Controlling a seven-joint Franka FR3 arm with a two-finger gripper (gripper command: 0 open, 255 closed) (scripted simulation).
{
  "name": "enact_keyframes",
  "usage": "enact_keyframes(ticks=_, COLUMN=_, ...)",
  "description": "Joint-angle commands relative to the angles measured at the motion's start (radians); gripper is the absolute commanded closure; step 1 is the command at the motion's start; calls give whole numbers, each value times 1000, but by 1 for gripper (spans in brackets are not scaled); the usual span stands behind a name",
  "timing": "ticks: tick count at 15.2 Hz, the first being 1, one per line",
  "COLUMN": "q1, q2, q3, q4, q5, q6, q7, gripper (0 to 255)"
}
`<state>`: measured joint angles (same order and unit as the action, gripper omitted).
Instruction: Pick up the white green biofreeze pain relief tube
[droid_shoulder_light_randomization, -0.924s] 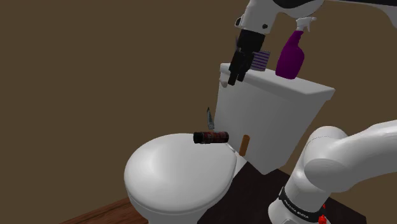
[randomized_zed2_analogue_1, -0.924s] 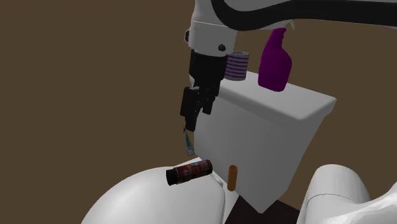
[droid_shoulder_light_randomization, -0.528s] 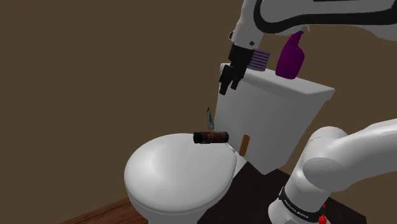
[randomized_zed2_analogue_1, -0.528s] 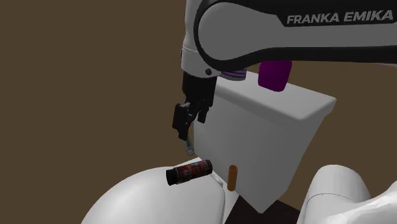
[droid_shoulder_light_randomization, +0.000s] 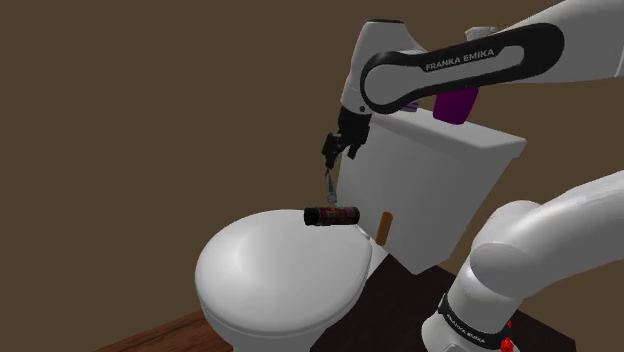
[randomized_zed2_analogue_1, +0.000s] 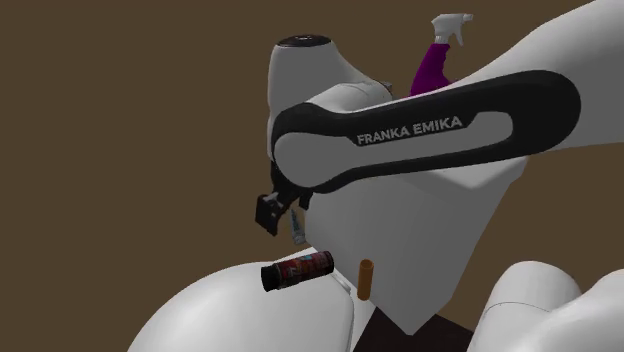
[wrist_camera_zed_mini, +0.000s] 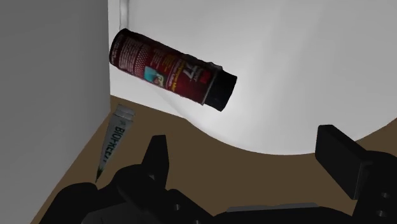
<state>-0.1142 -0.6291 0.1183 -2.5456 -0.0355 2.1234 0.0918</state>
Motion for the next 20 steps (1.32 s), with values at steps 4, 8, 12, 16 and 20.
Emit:
enact_keyframes(ticks=4, q1=-87, q2=133, q3=51, q4=-37, q5=-91, q6=207, q7=129, gripper=0)
enact_keyframes(ticks=8, q1=-182, q2=267, q3=101, q4=-30, q5=-209, q6=353, q7=267, gripper=0)
enact_keyframes(ticks=12, q1=-296, q2=411, q3=158, q4=8, q5=-390, q6=465, q7=457, gripper=0)
enact_keyframes(ticks=16, q1=-394, q2=564, q3=192, q4=82, q5=-640, q6=522, q7=701, gripper=0)
enact_keyframes(ticks=20, q1=-425, q2=714, q3=166, q4=183, q5=-891, q6=525, q7=944, gripper=0)
